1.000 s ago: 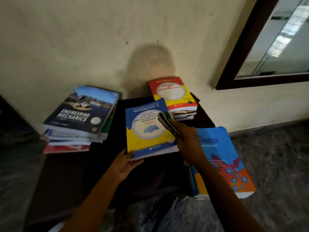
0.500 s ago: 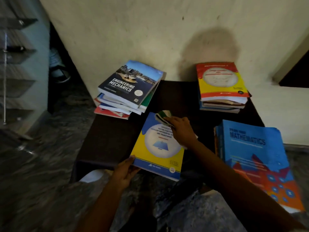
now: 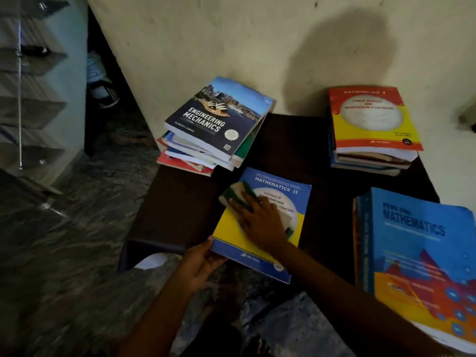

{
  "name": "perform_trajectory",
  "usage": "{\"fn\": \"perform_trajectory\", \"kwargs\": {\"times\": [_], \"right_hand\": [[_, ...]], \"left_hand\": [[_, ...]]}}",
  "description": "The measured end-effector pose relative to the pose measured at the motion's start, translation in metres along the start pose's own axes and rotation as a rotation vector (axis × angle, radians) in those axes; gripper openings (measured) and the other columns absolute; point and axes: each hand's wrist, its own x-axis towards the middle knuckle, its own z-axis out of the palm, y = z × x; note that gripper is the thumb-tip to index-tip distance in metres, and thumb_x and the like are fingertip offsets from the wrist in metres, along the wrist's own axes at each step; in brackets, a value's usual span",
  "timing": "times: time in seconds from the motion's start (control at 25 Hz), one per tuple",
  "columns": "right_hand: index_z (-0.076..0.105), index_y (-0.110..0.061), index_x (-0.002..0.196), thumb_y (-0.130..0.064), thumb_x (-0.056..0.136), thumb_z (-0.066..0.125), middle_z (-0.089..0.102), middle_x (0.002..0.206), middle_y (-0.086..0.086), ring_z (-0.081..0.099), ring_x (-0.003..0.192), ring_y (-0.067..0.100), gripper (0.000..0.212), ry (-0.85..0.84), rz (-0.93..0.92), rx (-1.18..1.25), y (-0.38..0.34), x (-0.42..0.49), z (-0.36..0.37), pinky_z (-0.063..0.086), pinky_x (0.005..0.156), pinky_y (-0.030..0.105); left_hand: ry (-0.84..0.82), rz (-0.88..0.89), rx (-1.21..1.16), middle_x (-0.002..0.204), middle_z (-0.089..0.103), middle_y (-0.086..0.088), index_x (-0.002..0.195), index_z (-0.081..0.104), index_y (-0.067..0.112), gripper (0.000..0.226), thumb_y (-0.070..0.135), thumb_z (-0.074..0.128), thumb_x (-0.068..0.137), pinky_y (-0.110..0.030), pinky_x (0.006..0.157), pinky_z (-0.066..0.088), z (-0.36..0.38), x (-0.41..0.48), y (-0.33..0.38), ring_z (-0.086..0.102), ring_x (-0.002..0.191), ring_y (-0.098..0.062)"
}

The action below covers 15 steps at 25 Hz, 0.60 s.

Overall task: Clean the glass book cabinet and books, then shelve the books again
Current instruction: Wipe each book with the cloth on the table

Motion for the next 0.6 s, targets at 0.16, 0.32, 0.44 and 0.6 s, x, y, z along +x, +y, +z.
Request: {"fn": "perform_trajectory", "kwargs": {"times": [0.16, 0.32, 0.44, 0.6], "right_hand": [[0.041, -0.039, 0.130, -0.030, 0.080, 0.040, 0.053, 0.135, 0.004, 0.048, 0.094, 0.026, 0.051, 0.053, -0.180, 0.158, -0.040, -0.058, 0.005, 0.044, 0.065, 0.032], [0.058, -0.025, 0.124, -0.036, 0.089, 0.037, 0.068, 0.107, 0.011, 0.060, 0.081, 0.029, 0.043, 0.029, -0.239, 0.254, 0.010, -0.057, -0.016, 0.049, 0.064, 0.033], [0.055, -0.018, 0.130, -0.024, 0.080, 0.027, 0.062, 0.119, 0.018, 0.058, 0.095, 0.039, 0.058, 0.124, 0.276, 0.135, 0.091, -0.016, -0.035, 0.046, 0.076, 0.042], [0.059, -0.021, 0.125, -0.026, 0.074, 0.027, 0.059, 0.124, 0.016, 0.056, 0.089, 0.046, 0.060, 0.090, 0.284, -0.107, 0.103, -0.024, -0.021, 0.050, 0.066, 0.045]], "left_hand": [[-0.002, -0.040, -0.056, 0.072, 0.070, -0.018, 0.098, 0.057, -0.001, 0.035, 0.025, 0.034, 0.101, -0.036, 0.048, 0.057, -0.003, -0.002, 0.001, 0.070, 0.059, -0.026], [-0.005, -0.054, -0.072, 0.075, 0.071, -0.016, 0.104, 0.057, -0.001, 0.037, 0.030, 0.038, 0.100, -0.036, 0.049, 0.057, -0.003, -0.002, 0.000, 0.070, 0.061, -0.025], [0.005, -0.003, -0.033, 0.067, 0.071, -0.011, 0.093, 0.059, 0.003, 0.026, 0.024, 0.044, 0.098, -0.034, 0.049, 0.057, 0.003, -0.005, -0.001, 0.069, 0.058, -0.020], [0.035, 0.042, 0.128, 0.058, 0.068, -0.003, 0.080, 0.055, 0.005, 0.016, 0.001, 0.047, 0.094, -0.027, 0.049, 0.056, 0.009, -0.004, -0.008, 0.066, 0.052, -0.011]]}}
